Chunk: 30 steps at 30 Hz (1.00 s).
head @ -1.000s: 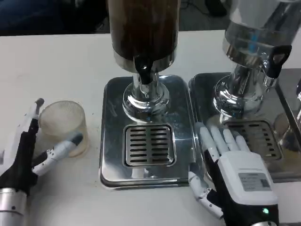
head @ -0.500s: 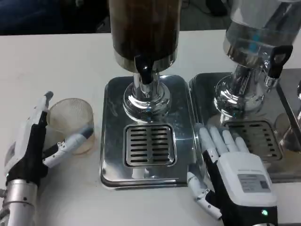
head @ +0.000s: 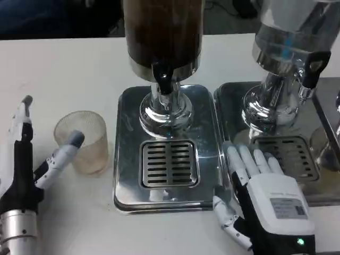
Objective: Grasp the cup under the faucet to collect the drink, then remove the cup.
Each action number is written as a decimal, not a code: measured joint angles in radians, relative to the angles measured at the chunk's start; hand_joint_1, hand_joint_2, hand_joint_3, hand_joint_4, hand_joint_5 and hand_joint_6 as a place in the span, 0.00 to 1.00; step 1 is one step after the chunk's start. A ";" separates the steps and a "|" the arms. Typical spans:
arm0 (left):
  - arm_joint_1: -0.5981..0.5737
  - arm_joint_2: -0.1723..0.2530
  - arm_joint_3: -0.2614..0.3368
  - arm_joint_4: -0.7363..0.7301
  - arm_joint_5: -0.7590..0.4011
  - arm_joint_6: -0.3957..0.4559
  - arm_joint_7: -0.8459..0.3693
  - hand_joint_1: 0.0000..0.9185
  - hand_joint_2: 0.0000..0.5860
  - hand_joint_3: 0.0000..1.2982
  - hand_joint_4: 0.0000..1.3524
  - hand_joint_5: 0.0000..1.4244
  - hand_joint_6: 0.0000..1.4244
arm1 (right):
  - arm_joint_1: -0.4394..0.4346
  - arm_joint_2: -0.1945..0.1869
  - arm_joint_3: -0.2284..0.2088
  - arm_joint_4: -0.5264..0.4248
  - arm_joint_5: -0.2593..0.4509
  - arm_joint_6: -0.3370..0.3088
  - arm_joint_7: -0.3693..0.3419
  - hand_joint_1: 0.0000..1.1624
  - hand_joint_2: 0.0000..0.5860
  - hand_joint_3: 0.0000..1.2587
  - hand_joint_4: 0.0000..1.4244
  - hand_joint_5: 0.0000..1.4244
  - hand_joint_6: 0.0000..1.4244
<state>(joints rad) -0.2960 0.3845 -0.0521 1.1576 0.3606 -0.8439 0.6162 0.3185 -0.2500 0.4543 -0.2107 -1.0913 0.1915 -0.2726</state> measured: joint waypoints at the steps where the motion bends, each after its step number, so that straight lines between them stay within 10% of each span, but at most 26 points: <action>1: 0.000 -0.001 0.000 0.000 0.000 0.000 -0.001 0.12 0.00 0.00 0.00 0.00 0.00 | 0.000 0.000 0.000 0.000 0.000 0.000 0.002 0.00 0.89 0.01 0.00 0.00 0.00; 11: -0.035 -0.010 -0.015 0.036 -0.009 0.055 -0.171 0.34 0.04 0.00 0.00 0.00 0.00 | 0.000 0.000 0.000 -0.004 0.000 0.000 0.006 0.00 0.88 0.02 0.00 0.00 0.00; 30: -0.084 -0.021 -0.045 0.051 -0.010 0.091 -0.223 0.41 0.06 0.00 0.00 0.07 0.06 | 0.023 0.013 0.003 -0.017 -0.010 0.008 0.006 0.00 0.88 0.03 0.00 0.00 0.00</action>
<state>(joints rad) -0.3795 0.3635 -0.0970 1.2084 0.3507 -0.7525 0.3929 0.3417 -0.2372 0.4573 -0.2282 -1.1010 0.1998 -0.2665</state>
